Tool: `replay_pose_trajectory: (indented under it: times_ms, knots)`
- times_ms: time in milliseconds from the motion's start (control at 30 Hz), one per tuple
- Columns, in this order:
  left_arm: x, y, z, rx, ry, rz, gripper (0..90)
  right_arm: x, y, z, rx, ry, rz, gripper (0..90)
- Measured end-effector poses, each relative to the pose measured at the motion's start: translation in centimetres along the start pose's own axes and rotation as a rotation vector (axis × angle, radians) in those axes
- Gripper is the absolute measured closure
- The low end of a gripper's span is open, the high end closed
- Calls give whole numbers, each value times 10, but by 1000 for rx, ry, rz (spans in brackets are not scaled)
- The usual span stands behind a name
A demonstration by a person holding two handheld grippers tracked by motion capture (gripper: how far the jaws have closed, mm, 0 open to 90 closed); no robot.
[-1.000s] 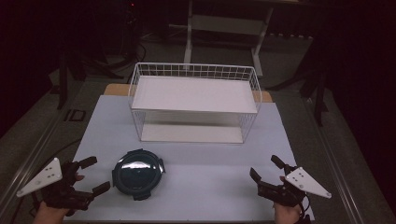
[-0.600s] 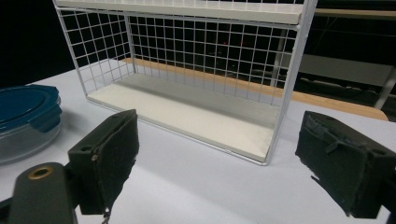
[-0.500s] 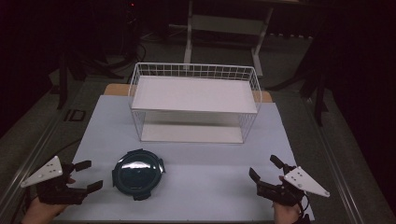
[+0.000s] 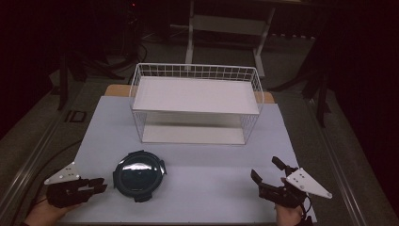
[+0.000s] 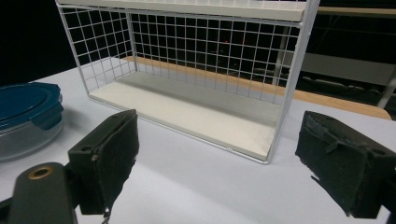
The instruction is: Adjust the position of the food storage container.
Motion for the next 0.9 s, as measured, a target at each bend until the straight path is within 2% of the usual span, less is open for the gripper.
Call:
replay_pose_trajectory:
  times_ms: [100, 133, 200, 433, 733, 900]
  knots:
    - [-2, 1, 2, 6, -6, 5, 831, 0, 0, 0, 1, 2, 4, 127]
    - [-2, 3, 3, 7, 4, 18, 857, 0, 0, 1, 1, 2, 2, 127]
    - [-3, 6, 3, 0, -4, 17, 891, 0, -1, 1, 4, 2, 3, 127]
    - [-5, 11, 8, 27, -3, 30, 898, 0, -2, 2, 9, 7, 8, 127]
    - [0, 16, 16, 26, -6, 6, 898, 0, -2, 3, 13, 7, 4, 127]
    - [-1, 22, 22, 40, -9, 24, 898, 1, -3, 3, 18, 8, 5, 127]
Point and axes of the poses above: each handheld gripper's, and its own axes: z roughly forward along the jaws, y roughly out of its top, x roughly to its left, the point moved 8 cm from there along z, roughly forward along the jaws, and after that the axes turned 7 degrees about z, right-handed, at the moved point
